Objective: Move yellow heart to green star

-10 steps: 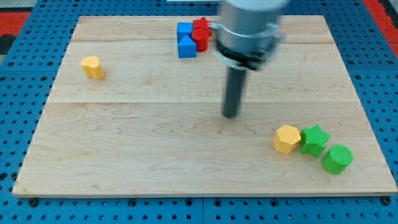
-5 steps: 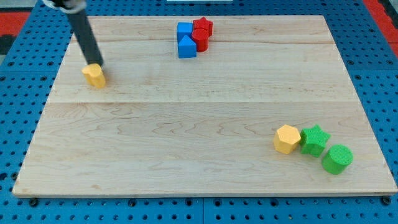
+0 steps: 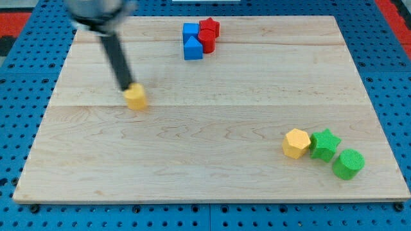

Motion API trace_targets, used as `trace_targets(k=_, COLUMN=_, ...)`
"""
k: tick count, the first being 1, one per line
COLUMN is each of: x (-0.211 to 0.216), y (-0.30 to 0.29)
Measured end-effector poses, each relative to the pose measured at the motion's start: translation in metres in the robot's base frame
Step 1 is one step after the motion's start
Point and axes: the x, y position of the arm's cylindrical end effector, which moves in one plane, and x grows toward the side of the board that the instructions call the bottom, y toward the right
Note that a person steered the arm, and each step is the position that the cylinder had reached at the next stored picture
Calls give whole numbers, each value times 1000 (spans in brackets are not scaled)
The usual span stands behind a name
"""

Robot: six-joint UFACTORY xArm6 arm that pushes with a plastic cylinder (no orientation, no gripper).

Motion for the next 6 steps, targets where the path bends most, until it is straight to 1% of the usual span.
trace_targets(k=1, x=27, y=65)
trace_targets(k=2, x=-26, y=13)
trace_targets(k=3, x=-36, y=-26)
trace_targets(k=4, x=9, y=-10)
trace_targets(k=5, x=45, y=58)
trace_targets(k=6, x=54, y=9)
